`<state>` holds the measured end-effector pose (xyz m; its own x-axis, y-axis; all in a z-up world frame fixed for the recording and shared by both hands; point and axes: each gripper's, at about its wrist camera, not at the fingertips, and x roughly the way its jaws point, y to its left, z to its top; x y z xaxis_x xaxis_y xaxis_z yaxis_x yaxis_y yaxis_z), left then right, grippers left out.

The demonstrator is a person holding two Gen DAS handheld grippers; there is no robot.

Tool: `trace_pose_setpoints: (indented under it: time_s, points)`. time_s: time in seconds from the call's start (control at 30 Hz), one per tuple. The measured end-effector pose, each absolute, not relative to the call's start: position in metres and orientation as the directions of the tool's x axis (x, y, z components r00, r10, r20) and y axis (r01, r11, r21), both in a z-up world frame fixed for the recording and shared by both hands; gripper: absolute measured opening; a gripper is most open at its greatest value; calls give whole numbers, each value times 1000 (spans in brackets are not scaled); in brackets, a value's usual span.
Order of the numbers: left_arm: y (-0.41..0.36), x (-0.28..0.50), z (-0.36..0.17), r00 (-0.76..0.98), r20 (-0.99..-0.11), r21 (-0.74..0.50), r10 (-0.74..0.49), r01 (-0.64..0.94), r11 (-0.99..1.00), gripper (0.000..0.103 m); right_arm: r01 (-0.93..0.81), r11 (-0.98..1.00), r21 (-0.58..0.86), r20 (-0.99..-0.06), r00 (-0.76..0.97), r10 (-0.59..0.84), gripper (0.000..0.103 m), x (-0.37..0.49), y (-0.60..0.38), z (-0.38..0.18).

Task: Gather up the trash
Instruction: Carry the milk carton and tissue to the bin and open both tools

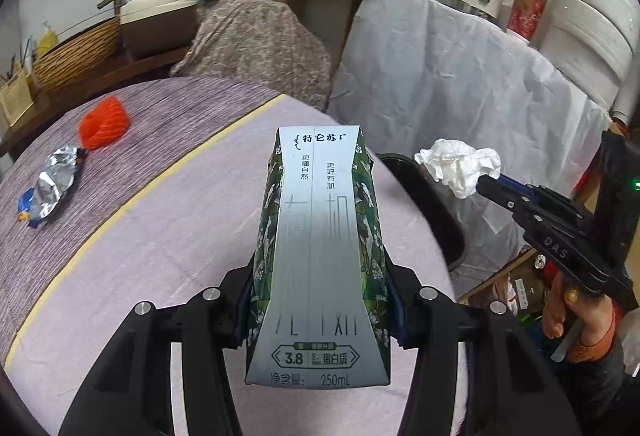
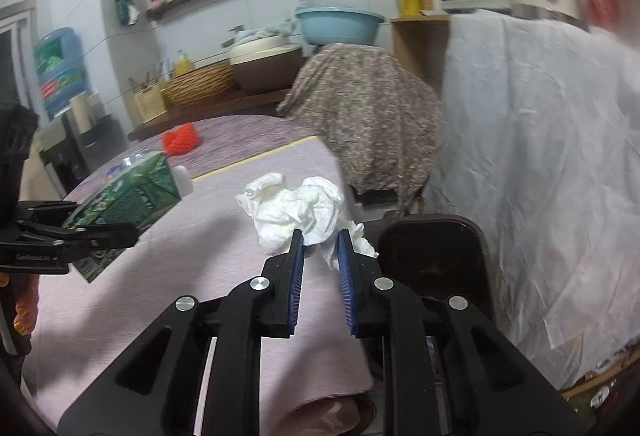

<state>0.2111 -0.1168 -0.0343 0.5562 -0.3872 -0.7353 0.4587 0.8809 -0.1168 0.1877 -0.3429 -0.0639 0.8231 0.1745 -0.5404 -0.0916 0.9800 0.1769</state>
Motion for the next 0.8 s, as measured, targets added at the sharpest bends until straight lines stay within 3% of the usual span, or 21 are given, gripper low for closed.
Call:
trace_pose_setpoints:
  time_s: [0.33, 0.8]
  points:
    - [-158, 213, -32, 534, -723, -146, -438, 501, 853, 51, 81, 985, 154, -600, 799, 28, 18, 204, -402, -102]
    - [-190, 215, -34, 507, -724, -161, -467, 534, 830, 51, 198, 965, 173, -734, 679, -8, 19, 251, -433, -199]
